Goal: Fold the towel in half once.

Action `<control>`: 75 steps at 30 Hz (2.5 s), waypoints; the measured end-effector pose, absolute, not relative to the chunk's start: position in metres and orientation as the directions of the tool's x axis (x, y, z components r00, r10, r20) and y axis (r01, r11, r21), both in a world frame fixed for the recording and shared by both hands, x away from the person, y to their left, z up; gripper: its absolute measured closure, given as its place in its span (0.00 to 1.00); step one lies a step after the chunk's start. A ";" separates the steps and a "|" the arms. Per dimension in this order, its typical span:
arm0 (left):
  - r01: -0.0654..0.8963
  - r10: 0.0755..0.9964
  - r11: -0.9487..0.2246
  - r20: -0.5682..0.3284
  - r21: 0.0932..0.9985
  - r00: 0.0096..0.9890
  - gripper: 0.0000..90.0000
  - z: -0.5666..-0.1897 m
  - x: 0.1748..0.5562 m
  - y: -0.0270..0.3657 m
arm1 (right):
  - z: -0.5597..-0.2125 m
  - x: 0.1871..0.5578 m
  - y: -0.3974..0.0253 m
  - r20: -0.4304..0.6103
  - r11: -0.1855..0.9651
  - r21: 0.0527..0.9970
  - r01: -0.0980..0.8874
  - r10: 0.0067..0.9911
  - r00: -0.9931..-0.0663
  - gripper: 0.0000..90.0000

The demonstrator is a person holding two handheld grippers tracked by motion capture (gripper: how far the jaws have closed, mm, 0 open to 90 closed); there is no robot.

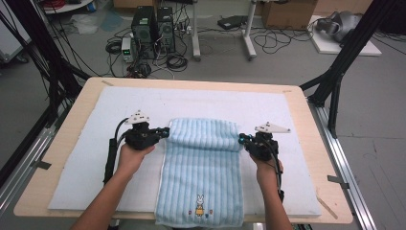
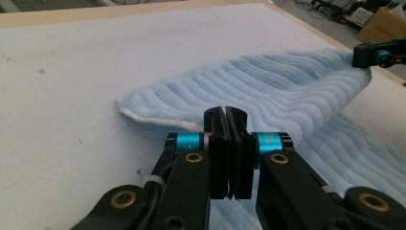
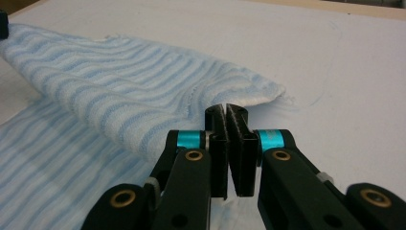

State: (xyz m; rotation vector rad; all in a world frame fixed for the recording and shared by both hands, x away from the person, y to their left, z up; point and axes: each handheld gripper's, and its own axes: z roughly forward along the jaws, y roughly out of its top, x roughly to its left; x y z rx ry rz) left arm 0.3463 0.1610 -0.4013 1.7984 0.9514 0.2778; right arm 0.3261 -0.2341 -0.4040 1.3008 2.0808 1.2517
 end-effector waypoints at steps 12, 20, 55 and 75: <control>0.493 0.696 -0.182 -0.242 0.851 0.676 0.97 -0.415 0.309 0.164 | -0.411 0.286 -0.237 0.131 0.183 0.845 0.503 0.841 -0.525 0.97; 0.515 0.695 -0.213 -0.242 0.830 0.677 0.97 -0.424 0.294 0.164 | -0.421 0.268 -0.238 0.133 0.202 0.830 0.519 0.833 -0.537 0.97; 0.520 0.781 -0.074 -0.275 0.851 0.561 0.44 -0.427 0.371 0.161 | -0.409 0.303 -0.237 0.145 0.181 0.802 0.569 0.866 -0.479 0.45; 0.535 0.836 -0.273 -0.078 0.800 0.543 0.96 -0.452 0.377 0.127 | -0.435 0.363 -0.215 0.085 0.235 0.715 0.659 0.906 -0.415 0.56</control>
